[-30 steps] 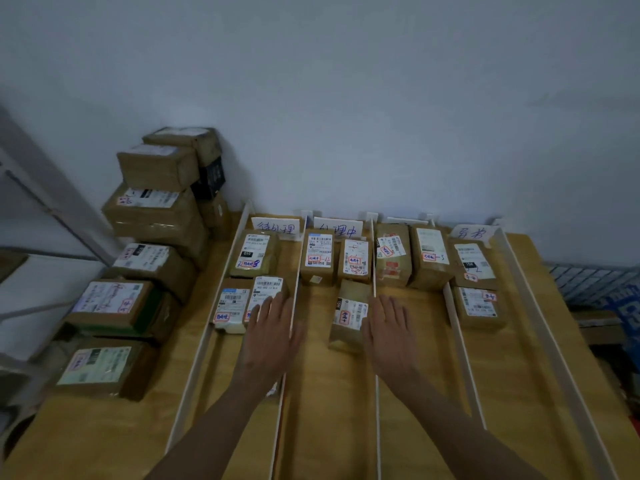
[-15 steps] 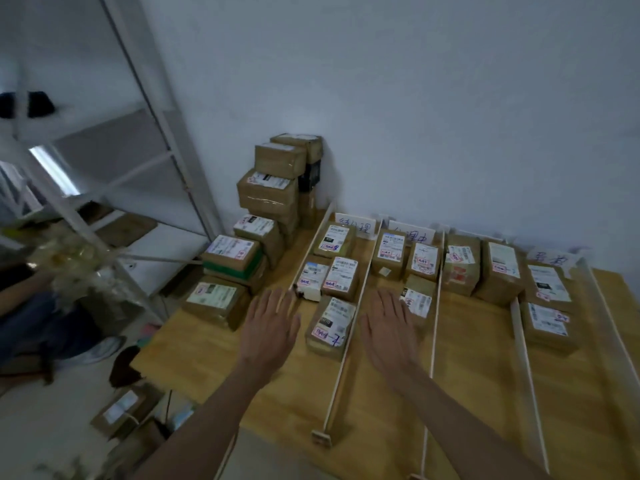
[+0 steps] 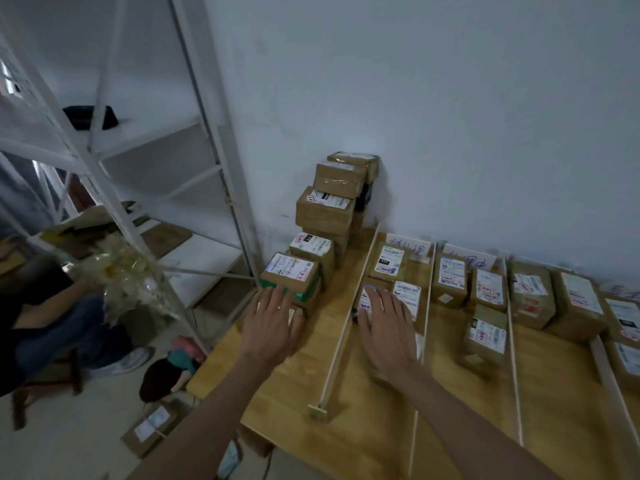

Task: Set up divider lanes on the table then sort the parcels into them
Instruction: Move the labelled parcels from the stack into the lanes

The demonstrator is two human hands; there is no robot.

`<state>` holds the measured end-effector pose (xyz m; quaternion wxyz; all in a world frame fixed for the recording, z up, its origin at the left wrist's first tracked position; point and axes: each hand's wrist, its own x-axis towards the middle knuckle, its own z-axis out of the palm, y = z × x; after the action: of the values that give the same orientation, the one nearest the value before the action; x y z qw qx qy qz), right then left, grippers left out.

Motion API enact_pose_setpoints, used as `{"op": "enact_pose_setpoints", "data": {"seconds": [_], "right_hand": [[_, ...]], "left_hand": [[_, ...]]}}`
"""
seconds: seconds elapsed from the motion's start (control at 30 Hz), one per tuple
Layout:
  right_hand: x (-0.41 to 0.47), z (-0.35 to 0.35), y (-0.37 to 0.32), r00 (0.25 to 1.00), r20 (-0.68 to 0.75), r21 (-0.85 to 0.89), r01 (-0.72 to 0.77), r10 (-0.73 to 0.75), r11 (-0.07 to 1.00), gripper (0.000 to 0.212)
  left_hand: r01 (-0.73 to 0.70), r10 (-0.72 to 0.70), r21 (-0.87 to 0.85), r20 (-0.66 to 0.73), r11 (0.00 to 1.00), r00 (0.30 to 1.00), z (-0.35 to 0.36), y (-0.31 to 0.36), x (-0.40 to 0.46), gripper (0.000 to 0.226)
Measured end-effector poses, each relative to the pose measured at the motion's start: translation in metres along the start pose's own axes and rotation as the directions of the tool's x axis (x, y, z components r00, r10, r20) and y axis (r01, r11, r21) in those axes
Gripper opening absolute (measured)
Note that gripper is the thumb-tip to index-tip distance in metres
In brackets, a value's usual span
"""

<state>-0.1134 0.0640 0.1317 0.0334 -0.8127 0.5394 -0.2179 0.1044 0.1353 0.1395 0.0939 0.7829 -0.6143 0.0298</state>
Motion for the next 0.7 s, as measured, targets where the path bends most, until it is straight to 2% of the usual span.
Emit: {"op": "enact_pose_setpoints", "data": {"seconds": [0.3, 0.47, 0.7], "right_hand": [[0.068, 0.016, -0.060, 0.994, -0.048, -0.009, -0.095, 0.095, 0.995, 0.041], [0.112, 0.017, -0.066, 0.990, -0.087, -0.033, -0.114, 0.111, 0.993, 0.040], [0.186, 0.017, -0.051, 0.984, -0.118, -0.056, -0.144, 0.136, 0.988, 0.040]], "left_hand": [[-0.137, 0.137, 0.018, -0.003, 0.990, 0.991, -0.016, -0.068, 0.083, 0.068], [-0.197, 0.197, 0.013, -0.030, 0.980, 0.980, -0.013, -0.079, 0.133, 0.057], [-0.220, 0.220, 0.006, -0.031, 0.975, 0.975, -0.022, -0.064, 0.219, 0.058]]}}
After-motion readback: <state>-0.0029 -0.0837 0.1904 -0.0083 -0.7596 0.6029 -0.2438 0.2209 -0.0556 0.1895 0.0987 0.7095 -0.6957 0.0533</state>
